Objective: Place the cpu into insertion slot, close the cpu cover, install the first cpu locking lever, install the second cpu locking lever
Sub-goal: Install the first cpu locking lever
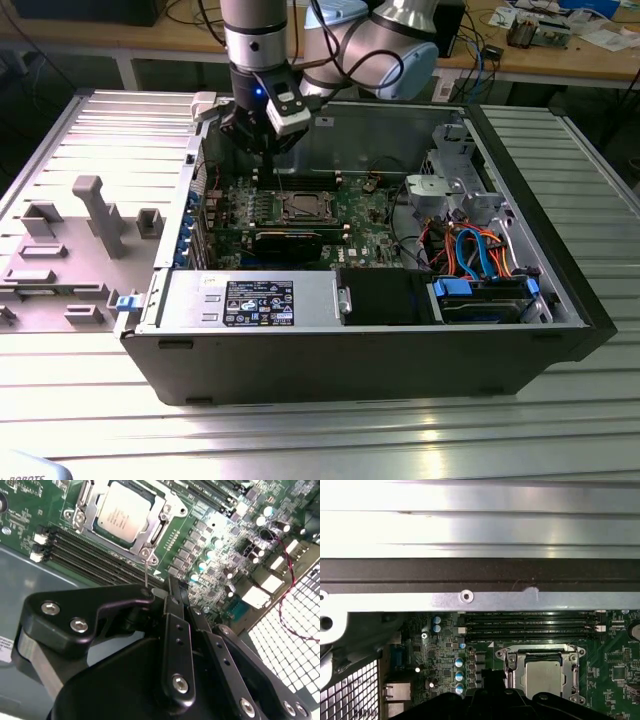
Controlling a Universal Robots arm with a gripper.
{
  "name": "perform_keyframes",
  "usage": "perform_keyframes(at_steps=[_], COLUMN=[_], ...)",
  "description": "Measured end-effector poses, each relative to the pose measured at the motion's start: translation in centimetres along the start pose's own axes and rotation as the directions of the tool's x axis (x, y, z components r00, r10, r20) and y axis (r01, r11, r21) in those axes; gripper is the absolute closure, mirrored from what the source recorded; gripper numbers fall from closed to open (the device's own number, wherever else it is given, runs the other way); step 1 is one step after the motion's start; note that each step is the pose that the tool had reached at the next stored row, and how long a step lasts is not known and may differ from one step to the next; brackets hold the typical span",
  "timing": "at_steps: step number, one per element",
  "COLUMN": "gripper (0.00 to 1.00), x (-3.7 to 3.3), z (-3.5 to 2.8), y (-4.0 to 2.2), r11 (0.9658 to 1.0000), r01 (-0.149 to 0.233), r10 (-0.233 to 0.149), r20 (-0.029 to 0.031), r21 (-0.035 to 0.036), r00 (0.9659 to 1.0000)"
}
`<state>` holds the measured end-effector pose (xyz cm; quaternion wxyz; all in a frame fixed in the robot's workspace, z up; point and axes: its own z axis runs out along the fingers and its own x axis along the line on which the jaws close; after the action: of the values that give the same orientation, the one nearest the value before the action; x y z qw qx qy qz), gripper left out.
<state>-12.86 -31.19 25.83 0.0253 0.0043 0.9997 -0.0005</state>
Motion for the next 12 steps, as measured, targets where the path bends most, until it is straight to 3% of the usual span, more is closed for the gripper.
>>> perform_keyframes(at_steps=[5, 12], gripper=[0.89, 0.89], x=[0.0, 0.01], z=[-0.01, -0.01], y=[0.28, 1.11], r11=[1.0, 0.9999], r01=[0.0, 0.001], r10=[0.0, -0.001], r20=[0.0019, 0.0021], r21=[0.0018, 0.0137], r00=[1.0, 1.0])
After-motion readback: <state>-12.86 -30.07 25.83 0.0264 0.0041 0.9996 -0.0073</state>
